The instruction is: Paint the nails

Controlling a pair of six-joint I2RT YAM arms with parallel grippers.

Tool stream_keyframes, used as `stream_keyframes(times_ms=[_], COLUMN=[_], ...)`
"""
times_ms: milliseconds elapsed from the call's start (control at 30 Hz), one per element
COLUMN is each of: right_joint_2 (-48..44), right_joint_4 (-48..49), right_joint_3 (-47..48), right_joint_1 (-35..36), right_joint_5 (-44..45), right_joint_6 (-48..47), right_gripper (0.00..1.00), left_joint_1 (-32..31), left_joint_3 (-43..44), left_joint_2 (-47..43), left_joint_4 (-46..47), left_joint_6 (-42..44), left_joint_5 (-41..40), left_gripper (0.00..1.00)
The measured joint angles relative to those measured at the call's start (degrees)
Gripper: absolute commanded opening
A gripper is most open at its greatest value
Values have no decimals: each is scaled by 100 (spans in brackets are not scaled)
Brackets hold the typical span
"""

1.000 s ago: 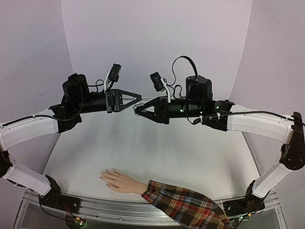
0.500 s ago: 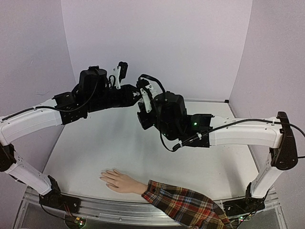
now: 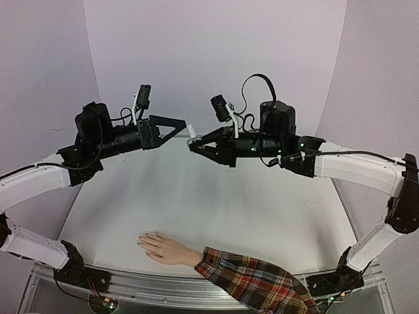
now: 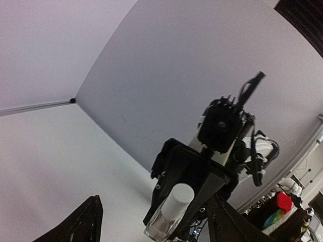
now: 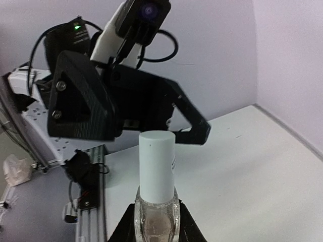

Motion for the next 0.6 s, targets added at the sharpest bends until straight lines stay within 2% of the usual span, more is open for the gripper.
stream_keyframes(times_ms=[67,133,200,267,533,600], right_joint_2=[87,194,280,347,434,429], right_joint_4=[73,191,320,433,593,610], right_joint_3=[91,185,215,215,215,202], right_joint_1=[-15,-14,-14,-30,-97,-59], right_joint_5=[-582,-1022,-1304,-1479,-1389,-972], right_joint_6=[236,459,653,812,1165,1246], right_gripper=[0,0,0,0,0,0], left_joint_1=[1,-7,-19,-23,-23,23], left_joint_3=[11,30,69,105,199,256], left_joint_2=[60,155,261,342,378,384], left_joint_4=[222,389,504,547,436,268], left_joint_6=[-72,-165,-213,-242,-46,105], left_joint_5=[356,677,967,1190,1391,1242], left_gripper=[56,52,49,41,1,0])
